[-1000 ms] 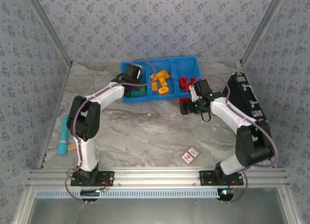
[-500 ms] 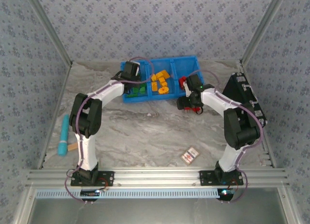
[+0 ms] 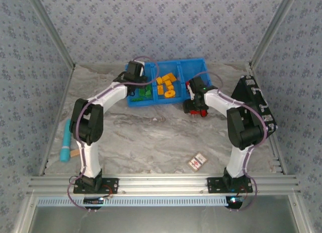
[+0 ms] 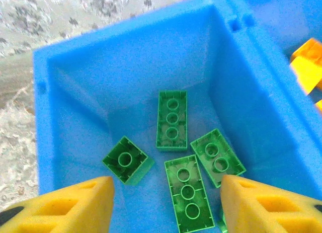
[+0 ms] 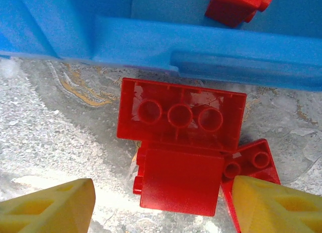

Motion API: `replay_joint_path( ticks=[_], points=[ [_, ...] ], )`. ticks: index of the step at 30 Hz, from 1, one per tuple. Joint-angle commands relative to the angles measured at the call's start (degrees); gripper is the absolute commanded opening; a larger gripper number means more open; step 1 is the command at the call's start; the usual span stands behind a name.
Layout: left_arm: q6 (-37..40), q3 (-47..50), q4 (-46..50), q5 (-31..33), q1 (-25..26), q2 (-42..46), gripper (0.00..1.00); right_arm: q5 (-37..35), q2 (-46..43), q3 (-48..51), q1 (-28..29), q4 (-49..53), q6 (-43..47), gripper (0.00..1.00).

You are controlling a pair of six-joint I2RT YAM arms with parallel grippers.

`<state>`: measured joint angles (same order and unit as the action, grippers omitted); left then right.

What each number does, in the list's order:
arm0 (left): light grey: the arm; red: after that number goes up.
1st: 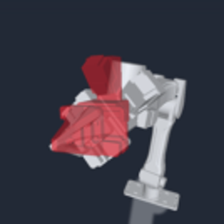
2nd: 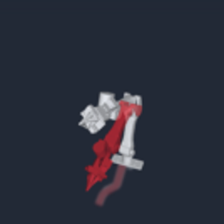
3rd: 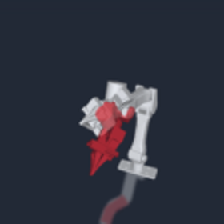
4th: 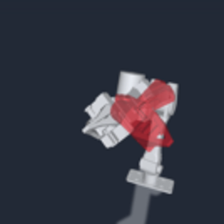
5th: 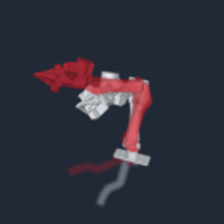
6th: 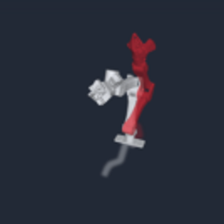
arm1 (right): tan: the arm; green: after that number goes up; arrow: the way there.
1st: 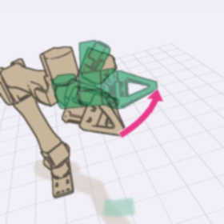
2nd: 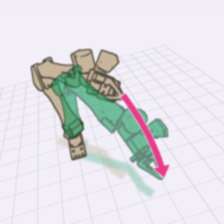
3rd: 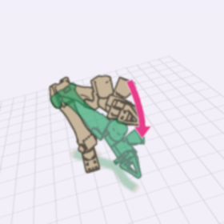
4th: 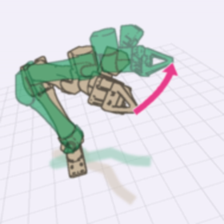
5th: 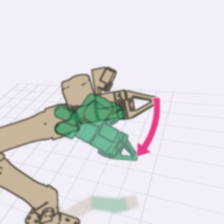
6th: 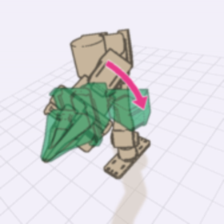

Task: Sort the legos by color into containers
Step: Place the lego in the container, then pick up the lego from the middle-right of the table.

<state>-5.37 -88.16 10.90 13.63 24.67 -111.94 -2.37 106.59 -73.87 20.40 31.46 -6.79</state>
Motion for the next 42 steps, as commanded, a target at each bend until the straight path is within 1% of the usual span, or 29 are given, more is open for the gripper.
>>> replay_joint_path(
  ticks=[1, 9, 16, 22, 27, 32, 35, 38, 42],
  points=[
    [0.7, 0.9, 0.3, -1.5, 0.4, 7.3, 0.61, -1.5, 1.6, -1.7, 0.5, 1.2, 0.1, 0.71],
    [3.8, 4.0, 5.3, 0.2, 0.4, 13.7, 0.64, -2.6, 2.6, -1.9, 0.9, 0.8, 0.0, 0.62],
    [5.4, 7.5, 5.9, 3.8, 0.3, 19.2, 0.66, -3.1, 3.7, -2.6, 1.1, 1.4, 0.0, 0.54],
    [6.4, 8.3, 7.4, 4.2, 0.3, 21.7, 0.66, -3.9, 4.0, -2.8, 1.4, 1.6, -0.2, 0.47],
    [7.6, 9.6, 8.4, 5.0, 0.3, 24.3, 0.66, -4.4, 3.0, -2.4, 1.8, 1.6, -0.3, 0.44],
    [10.6, 10.6, 11.3, 6.3, -0.4, 27.8, 0.67, -4.6, 1.6, -2.6, 2.3, 2.6, -0.5, 0.42],
    [11.9, 11.4, 12.5, 5.4, -1.6, 30.9, 0.67, -2.8, -0.8, -3.2, 2.4, 4.5, -0.4, 0.42],
    [13.0, 13.4, 12.0, 2.9, -3.0, 33.9, 0.67, -0.6, -3.3, -4.5, 1.8, 5.7, -0.4, 0.42],
    [13.7, 15.1, 12.1, 1.4, -4.5, 36.0, 0.67, -0.3, -4.5, -8.3, 0.9, 8.2, 0.4, 0.42]
  ],
)
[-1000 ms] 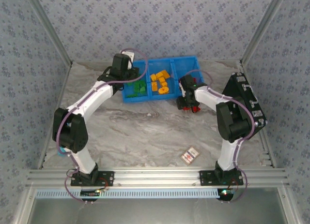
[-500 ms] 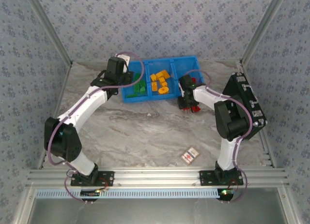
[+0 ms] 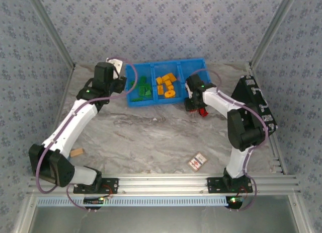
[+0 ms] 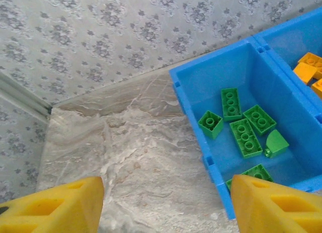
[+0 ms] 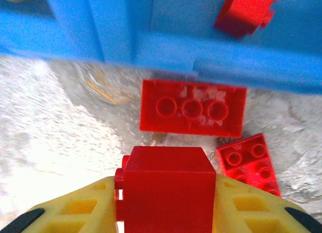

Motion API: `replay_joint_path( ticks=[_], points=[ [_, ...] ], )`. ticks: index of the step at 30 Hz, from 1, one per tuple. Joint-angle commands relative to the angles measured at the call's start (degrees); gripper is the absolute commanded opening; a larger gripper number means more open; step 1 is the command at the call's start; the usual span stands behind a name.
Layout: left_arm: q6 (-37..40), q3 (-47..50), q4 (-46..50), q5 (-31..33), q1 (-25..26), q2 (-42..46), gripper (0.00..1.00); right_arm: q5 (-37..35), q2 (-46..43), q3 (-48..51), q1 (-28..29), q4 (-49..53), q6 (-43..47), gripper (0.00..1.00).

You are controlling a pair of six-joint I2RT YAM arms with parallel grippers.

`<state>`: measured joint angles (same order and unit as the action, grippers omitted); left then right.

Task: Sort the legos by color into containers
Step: Pick up the lego from the middle-right of the table, then place the lego in the container.

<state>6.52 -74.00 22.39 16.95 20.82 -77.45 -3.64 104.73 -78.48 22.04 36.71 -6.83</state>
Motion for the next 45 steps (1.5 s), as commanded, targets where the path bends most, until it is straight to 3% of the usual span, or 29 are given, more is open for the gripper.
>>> replay_joint_path(
  ticks=[1, 17, 28, 36, 45],
  points=[
    [1.9, 1.4, 0.6, -1.9, -0.9, 1.8, 0.67, 0.8, -2.7, -4.7, -1.0, 3.3, 0.8, 0.42],
    [5.6, 6.5, 2.4, -11.0, -2.9, 3.4, 0.73, -0.8, 10.3, -19.5, -6.7, 2.7, 2.9, 0.43],
    [6.0, 7.5, 2.4, -12.8, -3.0, 3.1, 0.73, 0.0, 14.4, -22.7, -7.2, 2.2, 2.1, 0.56],
    [5.7, 6.9, 2.6, -13.0, -3.0, 3.5, 0.73, 0.7, 8.9, -18.0, -7.2, 1.8, 1.7, 0.65],
    [5.3, 8.4, 1.0, -14.1, -3.0, 6.3, 0.73, 2.3, -7.4, 1.3, -6.7, -0.1, 2.2, 0.79]
  ],
)
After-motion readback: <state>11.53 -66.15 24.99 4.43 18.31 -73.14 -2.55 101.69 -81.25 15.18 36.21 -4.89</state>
